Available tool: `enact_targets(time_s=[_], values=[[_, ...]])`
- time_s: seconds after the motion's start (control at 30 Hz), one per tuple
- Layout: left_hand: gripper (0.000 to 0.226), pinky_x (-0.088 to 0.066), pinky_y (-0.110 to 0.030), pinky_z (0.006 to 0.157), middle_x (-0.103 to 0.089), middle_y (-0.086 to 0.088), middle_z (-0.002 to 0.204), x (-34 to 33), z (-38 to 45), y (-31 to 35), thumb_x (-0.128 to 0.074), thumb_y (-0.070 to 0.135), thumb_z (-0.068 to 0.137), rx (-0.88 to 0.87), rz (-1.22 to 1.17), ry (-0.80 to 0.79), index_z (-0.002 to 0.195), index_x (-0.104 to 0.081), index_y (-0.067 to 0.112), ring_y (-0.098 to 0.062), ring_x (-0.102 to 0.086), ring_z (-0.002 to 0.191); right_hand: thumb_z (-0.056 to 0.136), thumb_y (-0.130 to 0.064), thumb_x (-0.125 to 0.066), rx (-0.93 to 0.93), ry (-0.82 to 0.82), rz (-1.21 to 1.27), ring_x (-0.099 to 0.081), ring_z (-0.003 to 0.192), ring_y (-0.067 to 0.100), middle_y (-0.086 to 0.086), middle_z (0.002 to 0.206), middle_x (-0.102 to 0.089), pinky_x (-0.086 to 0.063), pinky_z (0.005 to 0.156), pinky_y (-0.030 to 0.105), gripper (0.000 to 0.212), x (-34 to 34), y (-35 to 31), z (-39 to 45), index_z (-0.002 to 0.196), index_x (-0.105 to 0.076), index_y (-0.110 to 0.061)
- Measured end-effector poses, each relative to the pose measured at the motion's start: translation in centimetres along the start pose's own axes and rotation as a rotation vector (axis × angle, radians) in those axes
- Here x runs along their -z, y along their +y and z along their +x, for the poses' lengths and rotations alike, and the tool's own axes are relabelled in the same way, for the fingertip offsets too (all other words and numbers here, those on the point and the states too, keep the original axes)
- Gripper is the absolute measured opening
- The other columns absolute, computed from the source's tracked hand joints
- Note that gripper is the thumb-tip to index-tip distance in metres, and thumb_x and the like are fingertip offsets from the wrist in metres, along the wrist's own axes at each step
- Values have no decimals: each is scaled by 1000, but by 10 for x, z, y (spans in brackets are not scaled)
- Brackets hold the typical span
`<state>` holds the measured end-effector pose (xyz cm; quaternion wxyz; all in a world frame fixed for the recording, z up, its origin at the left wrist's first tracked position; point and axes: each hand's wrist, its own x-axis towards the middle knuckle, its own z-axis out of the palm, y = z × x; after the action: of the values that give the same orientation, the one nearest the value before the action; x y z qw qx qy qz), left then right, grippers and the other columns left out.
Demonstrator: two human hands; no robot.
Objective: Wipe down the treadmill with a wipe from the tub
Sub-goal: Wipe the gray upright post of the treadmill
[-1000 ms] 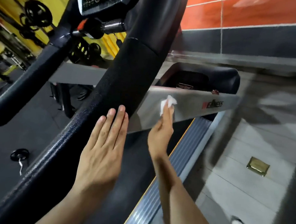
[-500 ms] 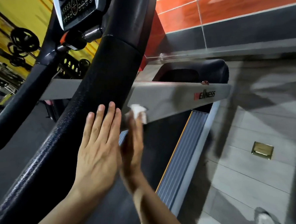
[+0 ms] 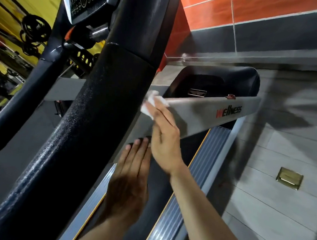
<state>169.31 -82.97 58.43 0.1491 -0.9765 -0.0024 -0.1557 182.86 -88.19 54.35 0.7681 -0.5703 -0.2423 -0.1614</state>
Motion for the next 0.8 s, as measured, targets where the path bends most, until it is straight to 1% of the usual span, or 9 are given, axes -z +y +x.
enact_targets(time_s=[0.1,0.17,0.23,0.33,0.43,0.53,0.6,0.73,0.8], values=[[53,-23,-49,125,-39,-16,159,-3,-1,6,-21,3,101,21,13,11,148,-44,-4,-31,-33,150,94,15,-43,53,-152,-132,-47,139,23,11,140,-58,-33,119,33,48,16,8,33,134,-62,-4],[55,-22,-49,125,-36,-16,161,-2,-1,10,-28,-2,97,30,76,-21,150,-42,-3,-31,-31,151,93,11,-41,10,-209,-289,-48,135,15,6,139,-60,-29,117,20,51,35,42,47,134,-63,-10],[62,-20,-47,126,-33,-15,162,-3,3,10,-42,-6,89,35,138,-43,151,-40,-3,-32,-30,151,89,5,-38,-96,-195,-384,-54,128,14,4,135,-62,-30,111,14,54,59,80,60,131,-66,-14],[69,-19,-46,126,-32,-16,163,-6,12,14,-49,-7,83,35,172,-54,152,-39,-3,-33,-29,152,88,6,-38,-281,-113,-377,-60,120,25,1,130,-62,-40,108,26,54,79,102,68,129,-66,-15],[68,-21,-47,125,-30,-17,163,-10,26,21,-44,-5,85,53,186,-76,153,-37,-3,-33,-28,152,84,12,-37,-65,-211,-226,-50,136,31,13,142,-56,-34,118,48,58,52,63,56,135,-61,-1],[66,-17,-46,126,-30,-17,163,-21,41,25,-39,5,86,87,175,-67,152,-37,-4,-32,-25,153,89,7,-36,54,-258,-211,-37,147,27,16,154,-45,-29,121,42,58,34,34,35,144,-53,-3],[67,-13,-44,127,-30,-16,163,-31,52,25,-42,5,85,86,224,-32,152,-37,-3,-30,-24,153,90,10,-38,66,-237,-224,-34,149,24,14,156,-42,-30,121,44,59,45,57,34,147,-49,-4],[63,-15,-43,127,-31,-12,164,-47,50,25,-51,9,94,99,312,96,154,-36,1,-28,-25,154,88,21,-38,-127,9,-308,-35,148,14,8,156,-43,-29,122,40,66,78,147,33,149,-44,-2],[63,-16,-43,127,-31,-10,164,-59,51,23,-52,13,96,93,404,171,156,-34,3,-28,-27,153,92,19,-37,-185,77,-325,-32,150,18,7,159,-38,-32,120,48,66,85,172,35,153,-39,-7]])
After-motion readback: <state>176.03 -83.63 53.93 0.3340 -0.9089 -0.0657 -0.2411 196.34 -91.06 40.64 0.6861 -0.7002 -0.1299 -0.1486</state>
